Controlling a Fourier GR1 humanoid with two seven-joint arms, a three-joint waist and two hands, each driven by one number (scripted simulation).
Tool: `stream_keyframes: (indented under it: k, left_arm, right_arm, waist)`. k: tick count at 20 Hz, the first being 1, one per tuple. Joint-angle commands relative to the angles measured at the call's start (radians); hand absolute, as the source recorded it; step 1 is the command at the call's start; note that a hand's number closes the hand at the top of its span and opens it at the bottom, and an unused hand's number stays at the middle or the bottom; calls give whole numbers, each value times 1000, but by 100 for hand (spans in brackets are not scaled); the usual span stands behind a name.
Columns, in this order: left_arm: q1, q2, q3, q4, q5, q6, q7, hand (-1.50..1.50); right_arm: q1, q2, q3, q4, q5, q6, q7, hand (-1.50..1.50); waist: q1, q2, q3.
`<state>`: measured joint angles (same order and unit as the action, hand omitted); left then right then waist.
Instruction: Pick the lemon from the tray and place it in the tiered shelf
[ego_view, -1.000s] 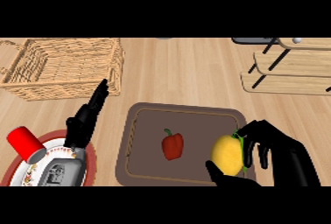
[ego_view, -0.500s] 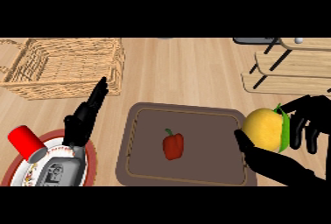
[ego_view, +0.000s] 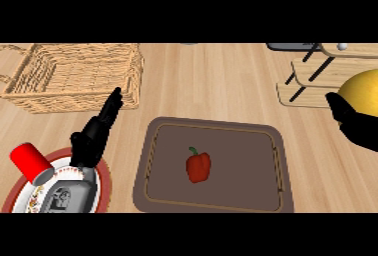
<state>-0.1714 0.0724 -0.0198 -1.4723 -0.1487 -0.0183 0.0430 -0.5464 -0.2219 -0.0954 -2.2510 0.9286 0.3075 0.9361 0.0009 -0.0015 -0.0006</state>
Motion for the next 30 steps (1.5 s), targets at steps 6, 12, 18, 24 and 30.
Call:
stream_keyframes:
  k: [6, 12, 18, 24, 30]
  left_arm:
    - [-36, 29, 28, 46, 18, -41, -15, 0]
    - [-19, 11, 32, 84, 9, -22, -84, 0]
    - [-34, -5, 17, 47, -2, -8, -12, 0]
    - [-23, 4, 15, 26, 3, -25, -5, 0]
    - [-18, -18, 7, 36, -13, 0, -3, 0]
  right_arm:
    - [-119, -142, -198, 154, -64, -26, -70, 150]
    - [-176, -220, -224, 359, -72, -90, -175, 150]
    - [-162, -276, -204, 447, -20, -183, -293, 150]
    - [-254, -301, -153, 721, 98, -338, -374, 150]
    - [-282, -284, -145, 901, 87, -497, -544, 150]
  waist:
    - [-2, 1, 0]
    - [2, 3, 0]
    - [3, 2, 0]
    - [13, 5, 0]
    - [12, 5, 1]
